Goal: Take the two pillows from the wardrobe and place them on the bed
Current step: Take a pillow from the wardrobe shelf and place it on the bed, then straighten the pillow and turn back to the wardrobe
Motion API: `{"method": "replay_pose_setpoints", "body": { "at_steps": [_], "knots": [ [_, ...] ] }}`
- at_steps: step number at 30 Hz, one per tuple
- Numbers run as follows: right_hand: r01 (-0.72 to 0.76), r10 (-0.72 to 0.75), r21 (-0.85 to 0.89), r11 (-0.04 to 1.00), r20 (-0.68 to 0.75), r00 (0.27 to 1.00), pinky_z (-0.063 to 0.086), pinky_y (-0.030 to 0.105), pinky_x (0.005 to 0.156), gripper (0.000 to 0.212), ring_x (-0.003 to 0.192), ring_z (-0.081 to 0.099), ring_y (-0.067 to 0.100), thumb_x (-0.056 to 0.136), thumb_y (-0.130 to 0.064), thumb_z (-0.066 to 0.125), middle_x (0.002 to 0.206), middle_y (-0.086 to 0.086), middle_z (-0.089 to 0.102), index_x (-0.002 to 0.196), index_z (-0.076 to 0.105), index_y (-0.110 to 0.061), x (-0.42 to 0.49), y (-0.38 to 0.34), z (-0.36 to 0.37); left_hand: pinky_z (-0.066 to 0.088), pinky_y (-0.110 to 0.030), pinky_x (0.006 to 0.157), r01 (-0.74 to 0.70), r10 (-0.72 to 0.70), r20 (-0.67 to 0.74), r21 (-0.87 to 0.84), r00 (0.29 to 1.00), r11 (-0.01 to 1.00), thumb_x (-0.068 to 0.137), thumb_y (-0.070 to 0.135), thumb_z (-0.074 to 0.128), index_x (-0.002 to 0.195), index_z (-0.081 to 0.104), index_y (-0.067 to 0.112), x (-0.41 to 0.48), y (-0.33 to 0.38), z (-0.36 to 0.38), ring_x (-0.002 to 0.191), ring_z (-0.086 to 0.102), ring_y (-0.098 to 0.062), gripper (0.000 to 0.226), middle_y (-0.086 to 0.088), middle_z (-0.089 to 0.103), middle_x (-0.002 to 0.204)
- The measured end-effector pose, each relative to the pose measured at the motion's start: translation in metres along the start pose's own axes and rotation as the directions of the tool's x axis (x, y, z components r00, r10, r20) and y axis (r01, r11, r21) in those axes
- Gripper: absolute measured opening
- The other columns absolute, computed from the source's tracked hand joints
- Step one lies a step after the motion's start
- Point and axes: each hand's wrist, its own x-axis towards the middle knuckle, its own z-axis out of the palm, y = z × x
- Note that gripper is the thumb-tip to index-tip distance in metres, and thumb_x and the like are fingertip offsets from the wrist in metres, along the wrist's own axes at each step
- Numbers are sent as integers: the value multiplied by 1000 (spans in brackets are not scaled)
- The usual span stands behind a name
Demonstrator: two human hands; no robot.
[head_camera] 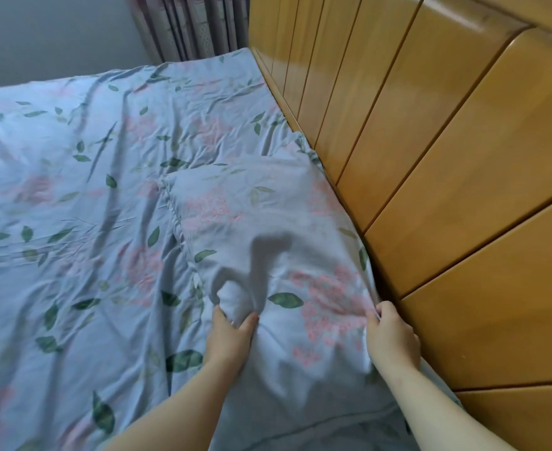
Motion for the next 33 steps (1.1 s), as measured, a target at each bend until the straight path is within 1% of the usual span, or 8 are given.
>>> {"method": "replay_pose_setpoints", "body": {
  "at_steps": [4,8,11,14,17,19,24,33],
  "knots": [
    [10,-11,-21,1000,-14,1000,43,35,79,20,93,58,33,98,-22,35,104,12,66,103,52,-13,-29,2,-11,40,-42,104,30,-32,30,70,999,997,79,44,63,143,26,16,-19,0,-21,123,48,-35,79,-12,46,141],
    [-87,98,-153,984,62,993,40,36,91,23,104,55,26,95,-17,36,118,4,60,109,53,-20,-57,17,-10,41,-36,102,85,-143,248,232,958,969,79,37,62,142,27,10,-48,-18,-22,121,47,-33,77,-12,42,139],
    [-177,204,-150,973,189,960,44,40,93,30,110,53,30,93,-19,37,126,6,52,121,49,-21,-78,23,-6,41,-28,80,73,-157,328,254,932,964,88,32,53,137,33,9,-73,-22,-16,103,49,-26,58,-12,46,129],
    [-190,210,-96,977,282,936,44,42,96,23,108,53,29,92,-23,40,129,5,47,113,50,-23,-102,19,-1,41,-23,59,12,-109,340,276,934,961,92,28,47,136,36,10,-93,-18,-15,80,51,-17,49,-11,51,118],
    [-216,200,16,976,315,928,43,43,98,8,107,52,28,91,-23,42,127,4,45,98,45,-24,-128,13,-2,35,-25,59,-19,-56,317,231,947,973,91,26,47,85,52,21,-117,-10,-27,64,40,-16,9,-6,50,85],
    [-242,212,65,968,301,930,46,38,91,6,104,53,27,90,-23,42,122,4,46,96,45,-23,-145,8,-10,33,-28,60,-11,-46,322,173,946,985,91,24,48,68,42,24,-129,-6,-33,64,40,-18,24,-3,44,72],
    [-328,287,200,923,211,934,49,36,82,6,92,55,27,89,-20,46,110,6,55,89,51,-17,-188,-5,-31,38,-27,62,-14,17,467,-9,884,1000,94,25,45,99,51,15,-172,17,-53,85,53,-22,13,-4,52,89],
    [-265,404,680,684,-50,914,42,28,64,12,73,51,18,89,-16,45,80,-1,56,90,56,-15,-303,-19,-100,41,-26,64,-286,264,647,-74,716,955,95,22,45,106,55,15,-262,40,-86,85,56,-20,16,-4,58,89]
  ]
}}
